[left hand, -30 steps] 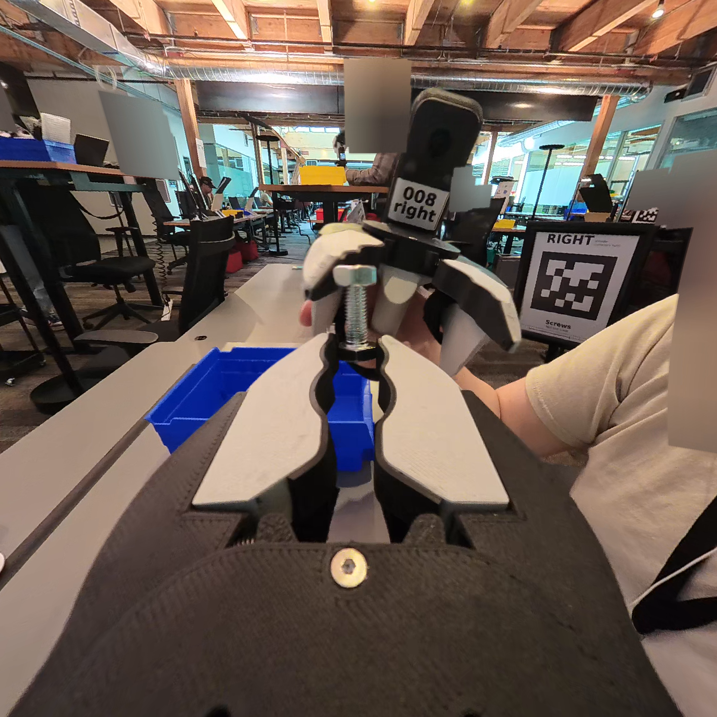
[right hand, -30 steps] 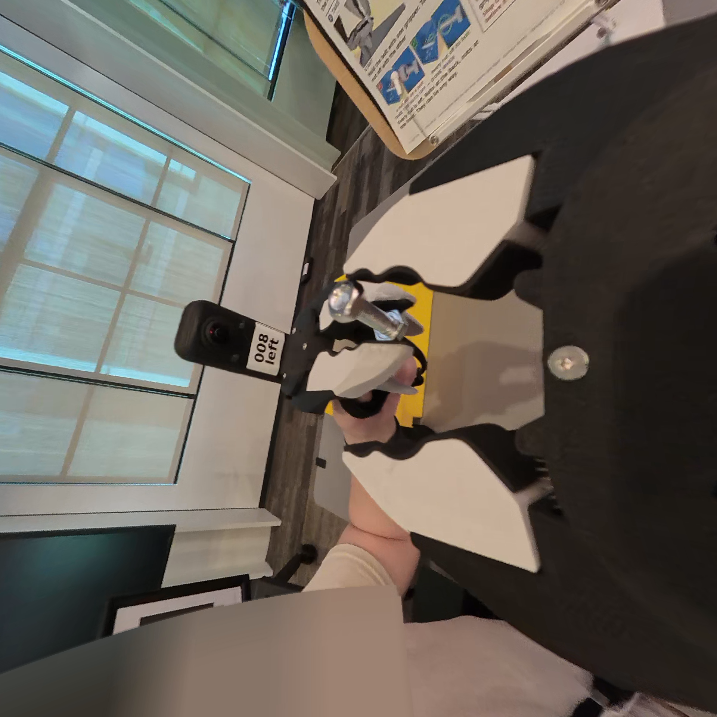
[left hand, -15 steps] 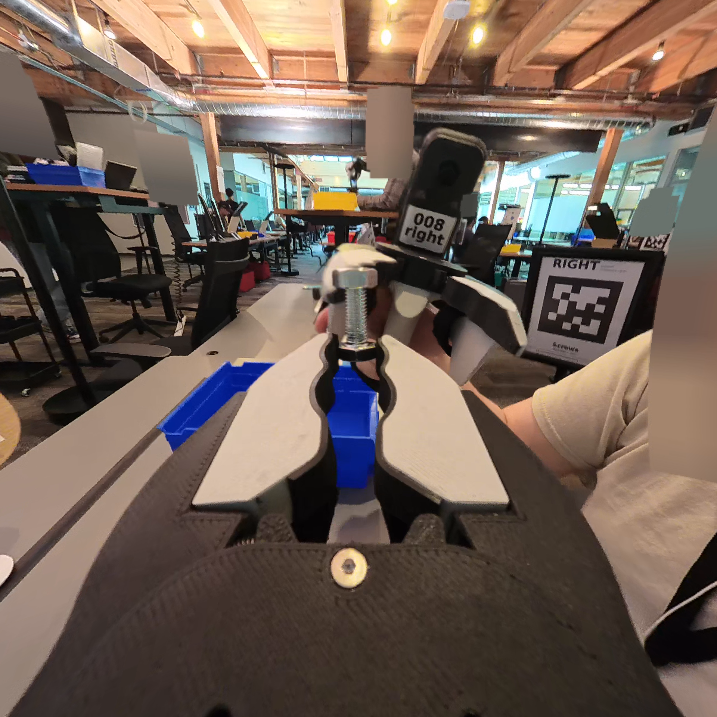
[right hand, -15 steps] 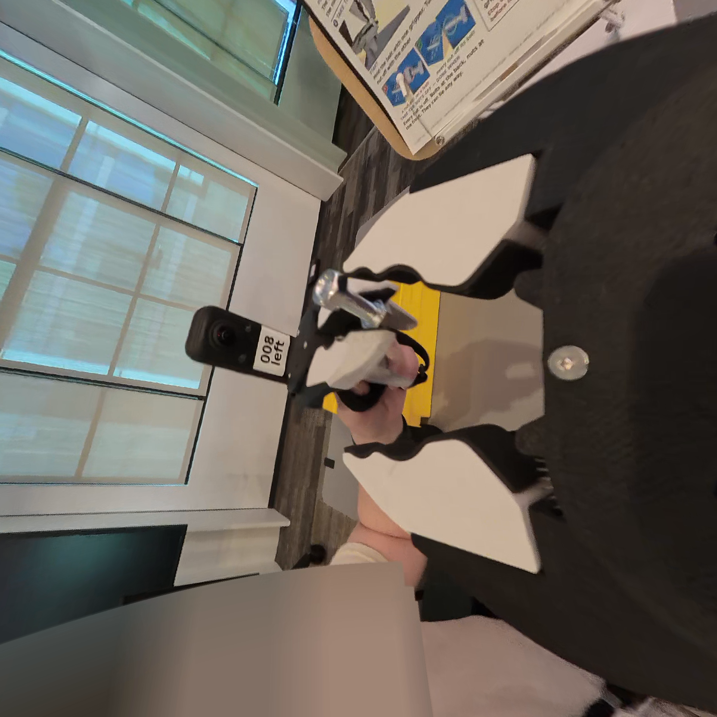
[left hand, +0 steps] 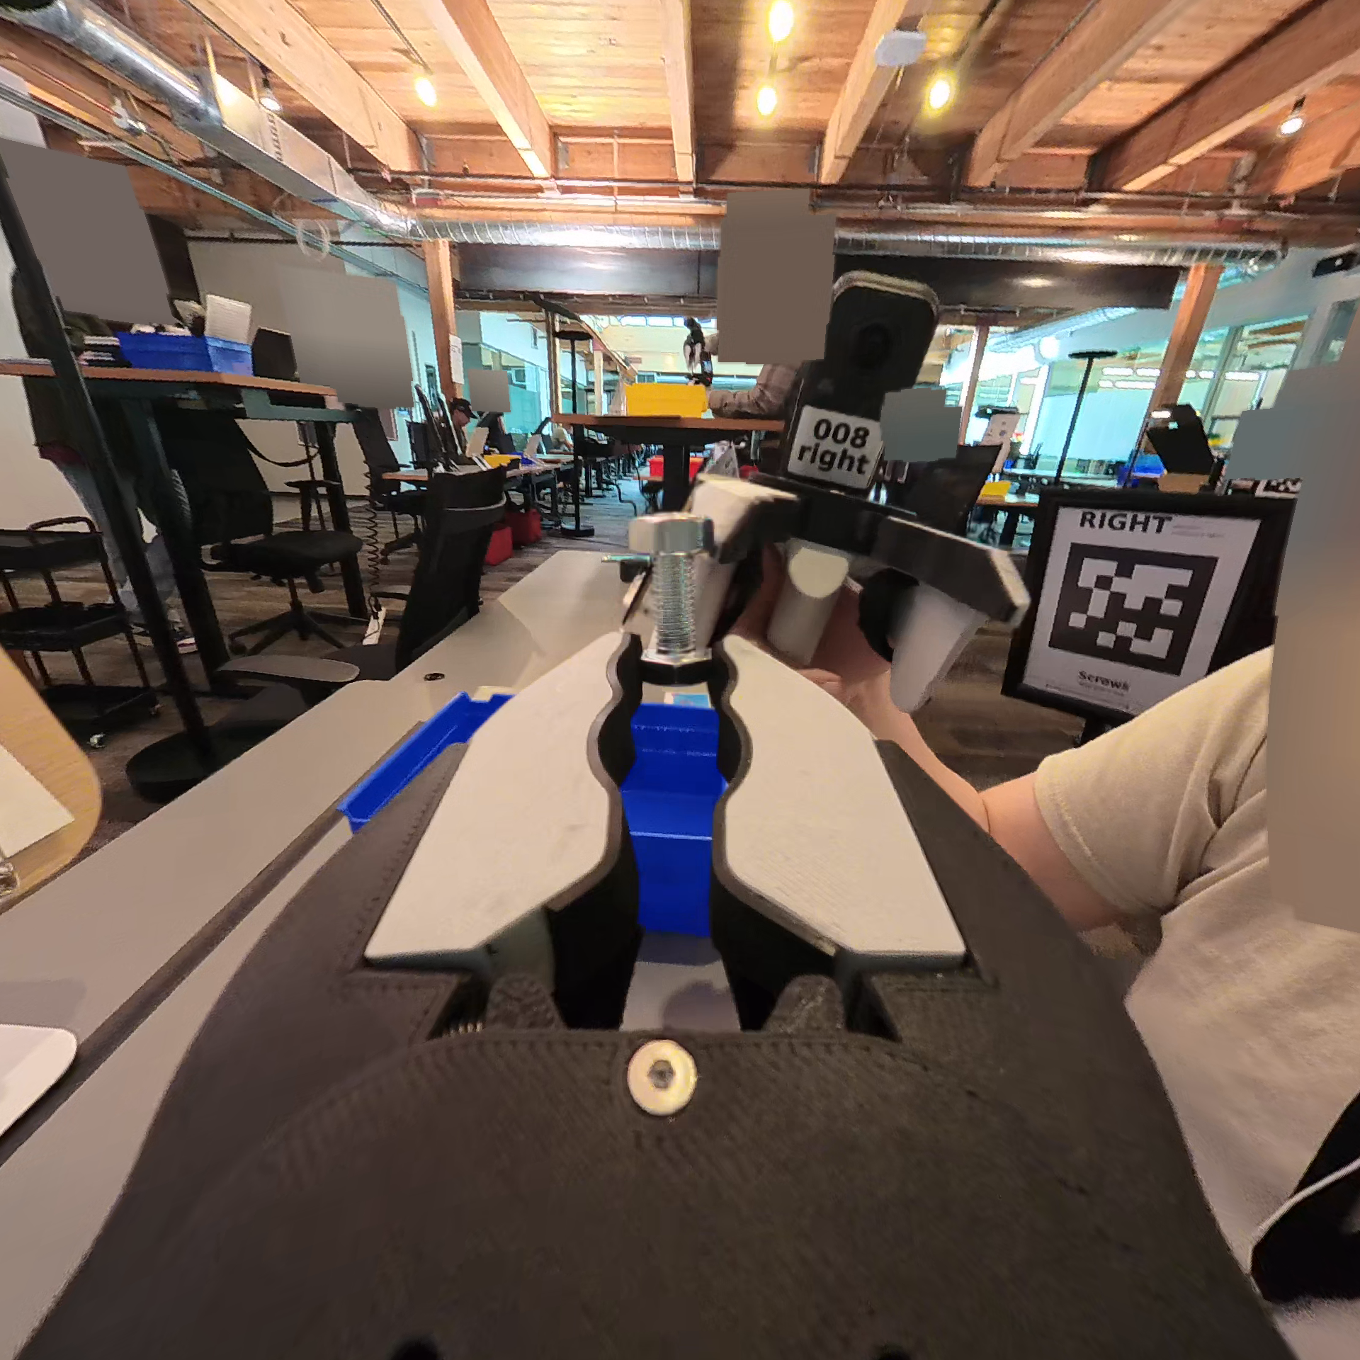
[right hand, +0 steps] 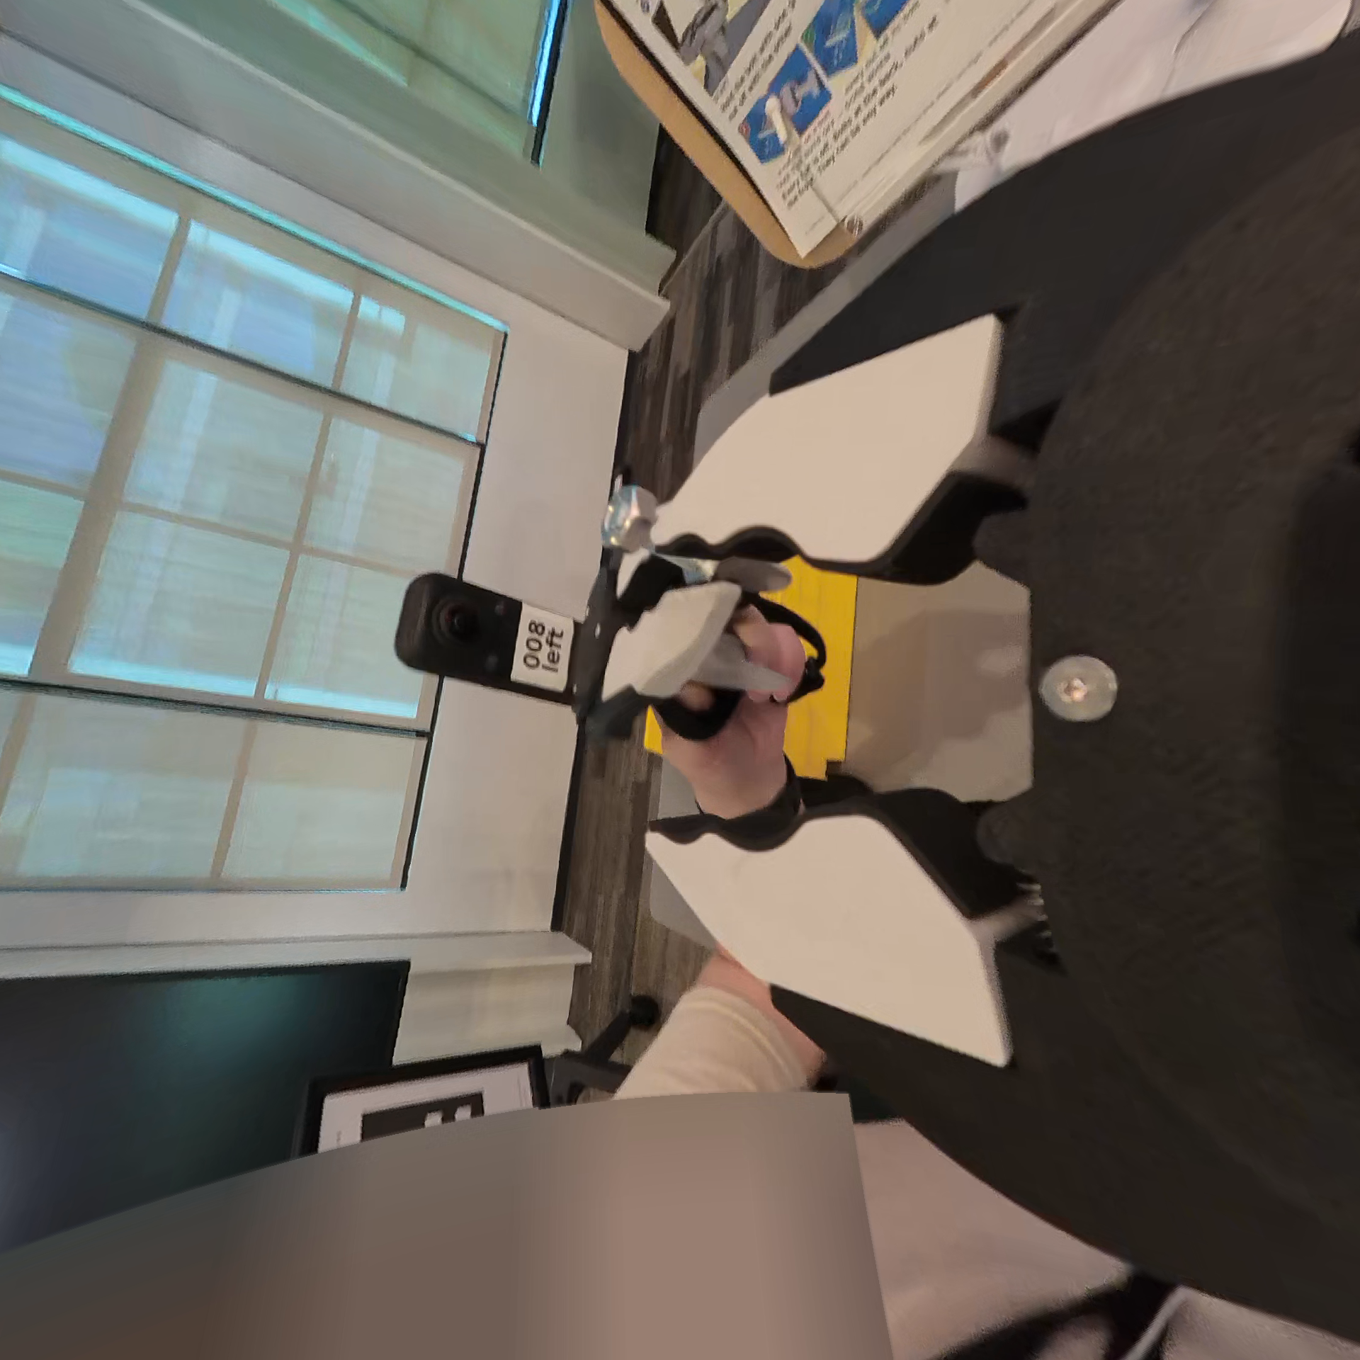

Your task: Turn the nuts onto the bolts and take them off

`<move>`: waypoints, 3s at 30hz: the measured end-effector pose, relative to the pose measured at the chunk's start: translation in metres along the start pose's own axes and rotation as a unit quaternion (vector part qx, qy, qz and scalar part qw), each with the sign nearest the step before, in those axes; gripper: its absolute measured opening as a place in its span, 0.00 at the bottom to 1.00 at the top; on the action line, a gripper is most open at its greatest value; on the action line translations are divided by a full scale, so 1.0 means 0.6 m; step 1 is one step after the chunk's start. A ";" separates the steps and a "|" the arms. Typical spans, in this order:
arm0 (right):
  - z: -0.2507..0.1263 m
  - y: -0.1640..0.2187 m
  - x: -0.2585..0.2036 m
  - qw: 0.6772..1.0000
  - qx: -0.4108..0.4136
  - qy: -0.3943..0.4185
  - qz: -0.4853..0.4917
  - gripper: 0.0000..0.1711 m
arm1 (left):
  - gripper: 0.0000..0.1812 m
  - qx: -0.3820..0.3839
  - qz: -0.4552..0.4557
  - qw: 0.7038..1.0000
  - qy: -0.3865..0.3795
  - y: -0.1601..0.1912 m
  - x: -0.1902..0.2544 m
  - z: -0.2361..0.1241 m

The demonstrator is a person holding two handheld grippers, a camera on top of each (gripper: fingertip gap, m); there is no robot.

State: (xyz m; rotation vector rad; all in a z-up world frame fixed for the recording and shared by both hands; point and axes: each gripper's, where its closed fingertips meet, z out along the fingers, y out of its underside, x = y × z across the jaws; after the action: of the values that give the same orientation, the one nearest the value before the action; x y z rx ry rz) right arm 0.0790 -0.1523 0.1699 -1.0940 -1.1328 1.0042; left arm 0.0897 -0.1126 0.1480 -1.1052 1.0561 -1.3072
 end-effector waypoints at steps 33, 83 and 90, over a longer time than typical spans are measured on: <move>-0.001 -0.004 0.012 0.999 -0.002 0.046 -0.010 0.40 | 0.10 0.021 -0.028 0.999 0.008 -0.011 -0.008 -0.012; 0.015 0.034 0.068 0.989 0.061 0.003 0.133 0.05 | 0.10 0.027 -0.048 0.998 0.034 0.010 0.007 0.016; -0.043 0.021 0.110 0.985 0.068 0.035 0.155 0.06 | 0.21 0.036 -0.074 0.996 0.021 0.003 -0.008 0.009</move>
State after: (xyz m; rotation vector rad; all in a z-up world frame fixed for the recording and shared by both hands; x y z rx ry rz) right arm 0.1138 -0.0890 0.1667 -1.2076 -0.8388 1.2557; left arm 0.0954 -0.1077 0.1471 -1.1220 0.9644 -1.4805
